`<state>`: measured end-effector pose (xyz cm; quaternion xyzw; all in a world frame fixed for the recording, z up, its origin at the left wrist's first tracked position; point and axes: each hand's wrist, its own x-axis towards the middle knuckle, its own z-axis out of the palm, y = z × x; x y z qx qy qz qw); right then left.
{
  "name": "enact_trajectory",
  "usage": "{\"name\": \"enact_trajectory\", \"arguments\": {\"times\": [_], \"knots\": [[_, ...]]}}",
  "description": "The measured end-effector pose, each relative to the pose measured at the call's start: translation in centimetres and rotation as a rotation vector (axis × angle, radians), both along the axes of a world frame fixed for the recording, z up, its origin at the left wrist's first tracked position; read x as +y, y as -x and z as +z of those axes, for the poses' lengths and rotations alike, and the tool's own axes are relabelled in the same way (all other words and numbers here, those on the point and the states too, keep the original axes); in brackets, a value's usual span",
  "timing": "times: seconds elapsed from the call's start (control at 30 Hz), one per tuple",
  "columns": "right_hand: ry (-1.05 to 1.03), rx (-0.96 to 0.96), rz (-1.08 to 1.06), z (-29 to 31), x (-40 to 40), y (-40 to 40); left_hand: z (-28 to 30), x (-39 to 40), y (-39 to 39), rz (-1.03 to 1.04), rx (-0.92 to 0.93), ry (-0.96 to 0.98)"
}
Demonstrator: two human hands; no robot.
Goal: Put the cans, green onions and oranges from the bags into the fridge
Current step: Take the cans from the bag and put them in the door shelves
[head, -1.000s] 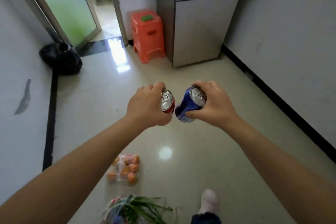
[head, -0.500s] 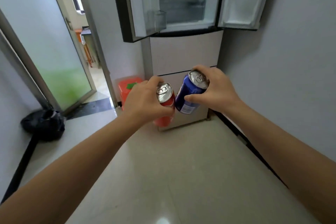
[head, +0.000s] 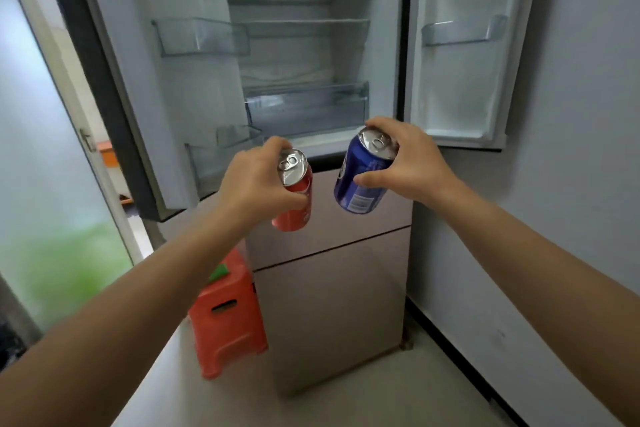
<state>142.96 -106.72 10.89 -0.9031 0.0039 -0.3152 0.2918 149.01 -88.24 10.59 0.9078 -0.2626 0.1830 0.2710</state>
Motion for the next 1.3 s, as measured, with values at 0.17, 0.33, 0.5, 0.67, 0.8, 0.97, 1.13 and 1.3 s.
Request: {"name": "enact_trajectory", "arguments": {"times": [0.17,0.33,0.5,0.67,0.8,0.97,1.13,1.3], "knots": [[0.01,-0.064,0.037,1.5,-9.2,-11.4,1.2,-7.7,-10.8,0.057,-0.076,0.089],[-0.045,-0.117,0.177,3.4,-16.5,-22.9,3.0,-15.3,-20.9,0.159,-0.162,0.223],[-0.179,-0.182,0.313,4.8,-20.9,-33.6,4.2,-21.0,-29.3,0.239,-0.255,0.402],[-0.314,-0.219,0.396,5.1,-22.5,-42.2,5.8,-23.6,-36.3,0.316,-0.276,0.509],[-0.324,-0.237,0.457,5.6,-22.7,-47.0,6.4,-23.3,-40.8,0.357,-0.297,0.52],[-0.413,-0.294,0.664,7.3,-20.8,-50.9,7.0,-21.7,-41.2,0.393,-0.418,0.498],[-0.457,-0.413,0.945,10.5,-17.0,-50.8,8.5,-20.5,-38.1,0.508,-0.62,0.468],[-0.484,-0.586,1.163,13.5,-13.0,-48.7,11.3,-18.4,-33.1,0.662,-0.95,0.272]]}}
